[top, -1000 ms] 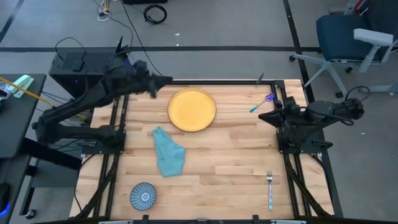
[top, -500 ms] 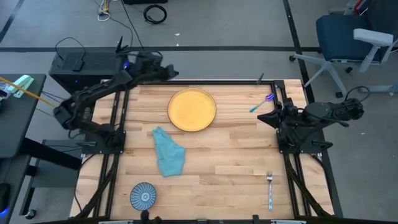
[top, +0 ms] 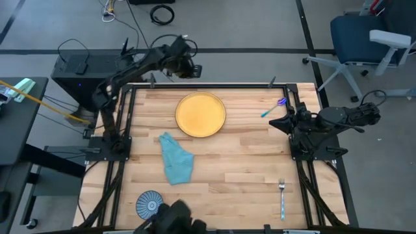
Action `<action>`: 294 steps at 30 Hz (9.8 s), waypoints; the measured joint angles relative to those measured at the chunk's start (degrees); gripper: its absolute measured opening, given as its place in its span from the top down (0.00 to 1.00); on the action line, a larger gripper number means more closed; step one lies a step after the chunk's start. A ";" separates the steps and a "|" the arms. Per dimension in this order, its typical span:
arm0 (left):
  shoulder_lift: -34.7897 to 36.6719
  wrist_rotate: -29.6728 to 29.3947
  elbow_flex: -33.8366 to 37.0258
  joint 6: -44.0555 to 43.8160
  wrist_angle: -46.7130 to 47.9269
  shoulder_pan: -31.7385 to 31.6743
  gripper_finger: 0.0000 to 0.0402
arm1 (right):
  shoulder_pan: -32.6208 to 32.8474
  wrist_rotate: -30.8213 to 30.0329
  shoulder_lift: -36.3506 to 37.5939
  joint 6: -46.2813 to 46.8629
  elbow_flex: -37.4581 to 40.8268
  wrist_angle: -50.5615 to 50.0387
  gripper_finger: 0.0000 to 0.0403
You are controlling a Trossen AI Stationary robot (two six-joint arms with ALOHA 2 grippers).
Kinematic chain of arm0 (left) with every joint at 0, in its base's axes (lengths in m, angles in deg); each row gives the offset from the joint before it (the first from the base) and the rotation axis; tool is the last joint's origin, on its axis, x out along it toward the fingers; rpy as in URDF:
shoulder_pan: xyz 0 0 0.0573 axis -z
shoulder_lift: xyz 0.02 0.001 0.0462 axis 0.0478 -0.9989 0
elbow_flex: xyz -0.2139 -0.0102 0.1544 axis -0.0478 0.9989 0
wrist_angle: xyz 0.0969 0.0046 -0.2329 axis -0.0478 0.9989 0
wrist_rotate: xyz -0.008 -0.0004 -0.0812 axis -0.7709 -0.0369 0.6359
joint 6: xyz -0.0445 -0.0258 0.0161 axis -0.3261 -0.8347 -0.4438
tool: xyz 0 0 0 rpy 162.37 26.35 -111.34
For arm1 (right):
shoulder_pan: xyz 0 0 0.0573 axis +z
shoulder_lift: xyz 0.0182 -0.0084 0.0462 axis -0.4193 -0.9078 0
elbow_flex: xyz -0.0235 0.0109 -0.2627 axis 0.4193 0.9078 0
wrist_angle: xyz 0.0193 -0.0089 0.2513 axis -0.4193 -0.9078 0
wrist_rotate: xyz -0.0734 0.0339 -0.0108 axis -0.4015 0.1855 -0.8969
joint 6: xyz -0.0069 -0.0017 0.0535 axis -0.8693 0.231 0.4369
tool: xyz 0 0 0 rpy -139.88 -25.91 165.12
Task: Set table place
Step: Move the yellow plate to the middle of the table, then move the blue napkin to the top left of the table
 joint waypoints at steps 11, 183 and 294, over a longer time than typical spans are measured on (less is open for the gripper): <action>-15.10 -0.53 -6.68 -3.62 3.31 -1.86 0.93 | 0.00 0.00 0.00 0.24 0.00 0.00 0.96; 38.38 -2.30 -9.22 -17.64 30.24 38.98 0.95 | 0.02 3.08 -0.07 -0.44 -0.04 -3.39 0.96; 5.06 -5.39 44.31 -20.78 6.93 26.05 0.93 | 0.02 6.12 -6.47 6.23 -0.02 -10.08 0.96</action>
